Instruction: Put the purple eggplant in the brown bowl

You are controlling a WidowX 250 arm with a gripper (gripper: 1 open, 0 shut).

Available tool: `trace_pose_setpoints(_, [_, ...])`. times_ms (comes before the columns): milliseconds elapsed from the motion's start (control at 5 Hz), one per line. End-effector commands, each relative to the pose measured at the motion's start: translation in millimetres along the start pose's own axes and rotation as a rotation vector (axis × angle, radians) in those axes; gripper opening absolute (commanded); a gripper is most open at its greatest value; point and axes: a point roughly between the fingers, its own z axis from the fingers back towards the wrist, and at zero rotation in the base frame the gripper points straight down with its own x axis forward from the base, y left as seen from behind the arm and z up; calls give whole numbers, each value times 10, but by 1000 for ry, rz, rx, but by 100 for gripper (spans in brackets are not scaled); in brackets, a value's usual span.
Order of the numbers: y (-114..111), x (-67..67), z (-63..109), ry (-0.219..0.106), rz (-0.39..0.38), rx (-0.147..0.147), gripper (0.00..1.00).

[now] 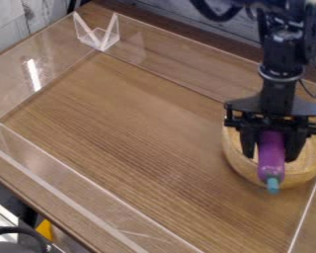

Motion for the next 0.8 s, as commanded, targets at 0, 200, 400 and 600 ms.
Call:
trace_pose_setpoints(0, [-92, -79, 103, -58, 45, -30, 0])
trace_pose_setpoints(200, [-103, -97, 45, -64, 58, -30, 0])
trace_pose_setpoints(400, [-105, -103, 7, -70, 75, -31, 0])
trace_pose_setpoints(600, [-109, -23, -18, -65, 27, -30, 0])
